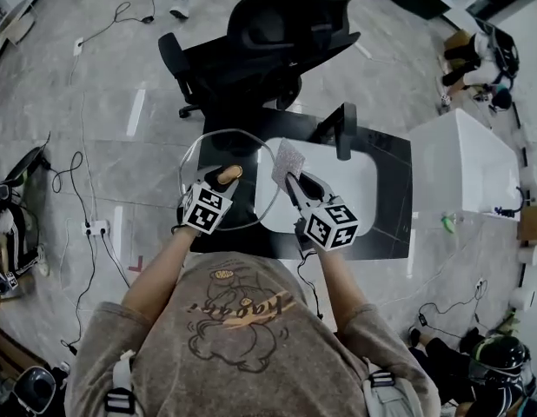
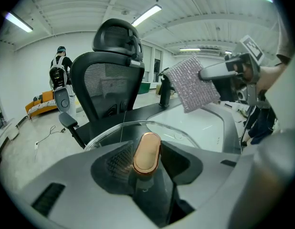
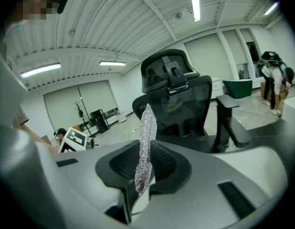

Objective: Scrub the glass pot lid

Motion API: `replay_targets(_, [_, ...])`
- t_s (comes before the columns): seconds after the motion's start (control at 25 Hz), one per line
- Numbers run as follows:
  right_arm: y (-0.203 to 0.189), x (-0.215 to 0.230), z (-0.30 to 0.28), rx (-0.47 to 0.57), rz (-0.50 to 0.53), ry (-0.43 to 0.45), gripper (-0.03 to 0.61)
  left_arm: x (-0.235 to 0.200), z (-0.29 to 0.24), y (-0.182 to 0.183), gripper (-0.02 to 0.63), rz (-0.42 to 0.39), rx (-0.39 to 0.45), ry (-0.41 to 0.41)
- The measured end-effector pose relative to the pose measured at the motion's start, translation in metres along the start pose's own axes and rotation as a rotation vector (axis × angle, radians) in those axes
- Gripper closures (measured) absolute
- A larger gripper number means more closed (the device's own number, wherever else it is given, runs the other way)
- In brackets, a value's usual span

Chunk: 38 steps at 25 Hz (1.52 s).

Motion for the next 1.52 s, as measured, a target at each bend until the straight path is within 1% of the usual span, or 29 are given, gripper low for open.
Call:
replay_targets(0.16, [0.011, -0.009, -0.057, -0.101, 0.069, 0.132, 0.502, 0.0, 0.0, 0.0, 0.423, 0.004, 0.005, 0.005])
replay_targets(0.36, [0.013, -0.052, -0.138, -0.296, 0.244, 0.355, 0.502, 0.002, 0.0, 0.001, 0.423, 0.024, 0.013, 0.026])
replay_targets(0.48, [0.003, -0.08, -0.183, -0.453, 0.309, 0.493, 0.503, 0.002, 0.0, 0.001, 0.423, 0.041, 0.023, 0.048])
replay_targets(0.56, [-0.012, -0.099, -0.205, -0.577, 0.34, 0.578, 0.503, 0.002, 0.0, 0.0, 0.423, 0.053, 0.034, 0.065])
replay_targets(0.68, [-0.042, -0.126, -0.224, -0.776, 0.379, 0.707, 0.503, 0.004, 0.001, 0.001, 0.423, 0.063, 0.051, 0.094])
replay_targets(0.76, [-0.059, -0.138, -0.229, -0.885, 0.391, 0.767, 0.503, 0.005, 0.0, 0.001, 0.422, 0.065, 0.059, 0.111])
replay_targets(0.88, [-0.083, -0.151, -0.234, -1.022, 0.455, 0.801, 0.503, 0.004, 0.001, 0.002, 0.42, 0.065, 0.065, 0.129])
replay_targets(1.0, [-0.109, -0.158, -0.236, -1.111, 0.549, 0.807, 0.505, 0.004, 0.002, 0.003, 0.419, 0.07, 0.072, 0.139])
replay_targets(1.24, [-0.134, -0.162, -0.24, -1.189, 0.664, 0.795, 0.505, 0.003, 0.002, 0.002, 0.417, 0.084, 0.079, 0.143])
replay_targets(1.32, [-0.137, -0.162, -0.24, -1.208, 0.68, 0.792, 0.505, 0.003, 0.003, 0.003, 0.416, 0.094, 0.083, 0.141])
replay_targets(1.52, [-0.139, -0.161, -0.241, -1.228, 0.685, 0.777, 0.505, 0.002, 0.003, 0.0, 0.415, 0.095, 0.077, 0.133])
Point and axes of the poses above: the fingertips, and each gripper's own axes: z backward along the fingers, x to its right, y out of its top, the point moved 3 cm from there along z, backward along the fingers, and after that the axes turned 8 degrees about -z, right-handed, at the moved point
